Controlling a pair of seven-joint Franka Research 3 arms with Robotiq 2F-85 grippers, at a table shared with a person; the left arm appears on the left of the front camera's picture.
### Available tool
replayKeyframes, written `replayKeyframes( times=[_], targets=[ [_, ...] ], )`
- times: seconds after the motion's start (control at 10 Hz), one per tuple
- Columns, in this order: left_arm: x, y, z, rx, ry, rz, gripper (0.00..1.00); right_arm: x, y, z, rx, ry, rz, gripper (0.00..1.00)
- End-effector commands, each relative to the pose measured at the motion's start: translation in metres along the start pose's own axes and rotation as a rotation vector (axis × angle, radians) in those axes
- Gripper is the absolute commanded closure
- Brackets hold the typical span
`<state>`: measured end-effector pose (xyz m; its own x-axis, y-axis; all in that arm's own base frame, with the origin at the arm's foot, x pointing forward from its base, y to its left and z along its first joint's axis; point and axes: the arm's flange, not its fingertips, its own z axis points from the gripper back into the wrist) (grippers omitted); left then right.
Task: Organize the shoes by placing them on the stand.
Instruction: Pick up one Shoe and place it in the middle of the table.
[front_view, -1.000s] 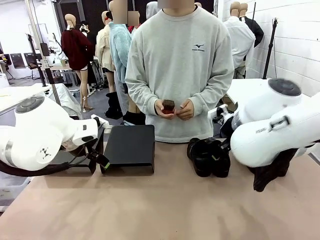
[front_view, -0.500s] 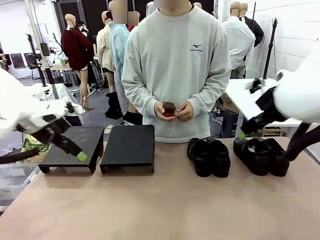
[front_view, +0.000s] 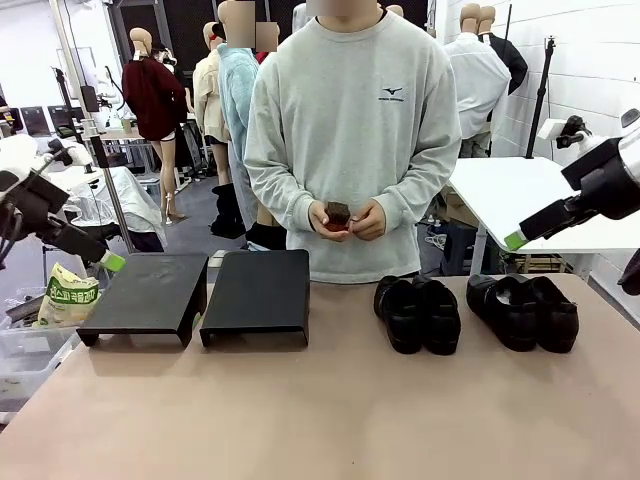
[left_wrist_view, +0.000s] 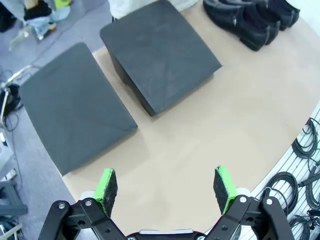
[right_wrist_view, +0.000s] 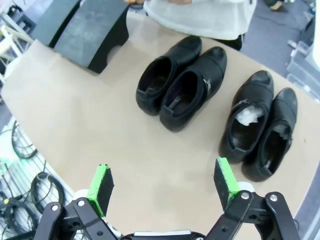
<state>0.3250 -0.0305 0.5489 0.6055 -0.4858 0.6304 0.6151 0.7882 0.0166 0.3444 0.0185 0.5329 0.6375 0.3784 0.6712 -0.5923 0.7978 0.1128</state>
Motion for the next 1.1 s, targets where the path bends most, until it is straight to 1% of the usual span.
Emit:
replayKeyframes(
  times=[0.0,0.2,0.3,0.4,1.0],
  targets=[
    [-0.037,-0.027,-0.014,0.010,0.005,-0.024,0.00,-0.004,-0.003,-0.013,0.032,0.049,0.014,0.00],
    [-0.043,-0.027,-0.016,0.007,-0.007,-0.003,0.00,-0.005,-0.006,-0.017,0.049,0.055,0.006,0.00],
    [-0.043,-0.025,-0.018,0.012,-0.012,0.026,0.00,-0.007,-0.006,-0.018,0.039,0.042,0.009,0.00],
    [0.003,-0.007,0.004,0.006,-0.007,-0.018,0.00,-0.005,-0.001,-0.015,0.019,0.056,-0.002,0.00],
    [0.003,-0.007,0.004,0.006,-0.007,-0.018,0.00,-0.005,-0.001,-0.015,0.019,0.056,-0.002,0.00]
  ],
)
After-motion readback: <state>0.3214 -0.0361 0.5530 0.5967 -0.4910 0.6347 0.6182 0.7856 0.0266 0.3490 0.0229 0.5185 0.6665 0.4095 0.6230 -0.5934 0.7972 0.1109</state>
